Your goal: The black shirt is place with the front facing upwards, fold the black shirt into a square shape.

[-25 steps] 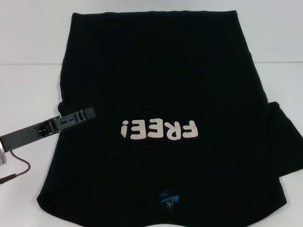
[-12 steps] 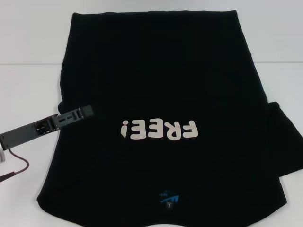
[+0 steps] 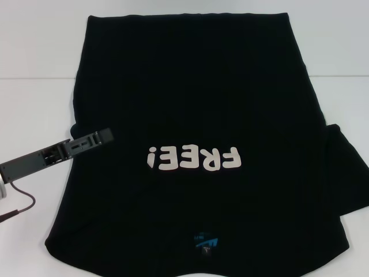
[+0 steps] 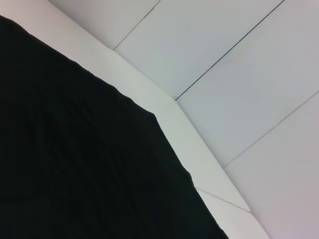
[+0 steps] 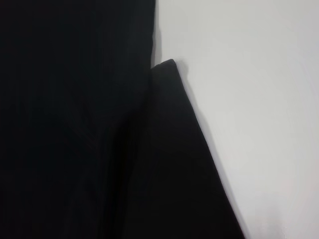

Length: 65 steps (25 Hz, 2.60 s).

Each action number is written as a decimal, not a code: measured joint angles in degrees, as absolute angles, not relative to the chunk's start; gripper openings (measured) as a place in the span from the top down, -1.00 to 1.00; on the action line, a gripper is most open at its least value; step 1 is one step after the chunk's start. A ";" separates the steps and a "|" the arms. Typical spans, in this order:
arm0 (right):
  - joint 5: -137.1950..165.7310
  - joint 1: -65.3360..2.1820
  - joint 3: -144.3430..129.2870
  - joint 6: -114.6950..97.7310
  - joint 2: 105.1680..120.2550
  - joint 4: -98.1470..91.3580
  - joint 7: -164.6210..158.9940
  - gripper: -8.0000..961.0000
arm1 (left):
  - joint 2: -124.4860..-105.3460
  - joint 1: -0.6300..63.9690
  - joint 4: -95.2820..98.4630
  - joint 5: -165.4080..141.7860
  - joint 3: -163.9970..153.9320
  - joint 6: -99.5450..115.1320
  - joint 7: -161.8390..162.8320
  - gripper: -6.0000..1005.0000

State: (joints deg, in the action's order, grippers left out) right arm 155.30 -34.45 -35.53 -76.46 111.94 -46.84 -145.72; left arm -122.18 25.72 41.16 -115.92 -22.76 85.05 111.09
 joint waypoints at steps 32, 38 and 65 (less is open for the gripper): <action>151.17 -35.60 -35.66 -76.36 113.47 -46.22 -145.01 0.05 | -122.17 25.93 40.36 -115.92 -22.76 84.90 111.00 -0.89; 150.72 -35.60 -35.43 -75.61 113.92 -46.23 -145.01 0.05 | -122.17 25.97 40.34 -115.93 -22.76 84.91 111.00 -0.89; 150.81 -37.45 -35.96 -74.03 114.07 -43.01 -145.75 0.30 | -122.01 25.99 40.16 -115.15 -22.65 84.90 110.76 -0.89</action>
State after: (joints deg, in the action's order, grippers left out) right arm 150.81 -37.45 -35.96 -74.03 114.07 -43.01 -145.75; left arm -122.01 25.99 40.16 -115.15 -22.65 84.90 110.76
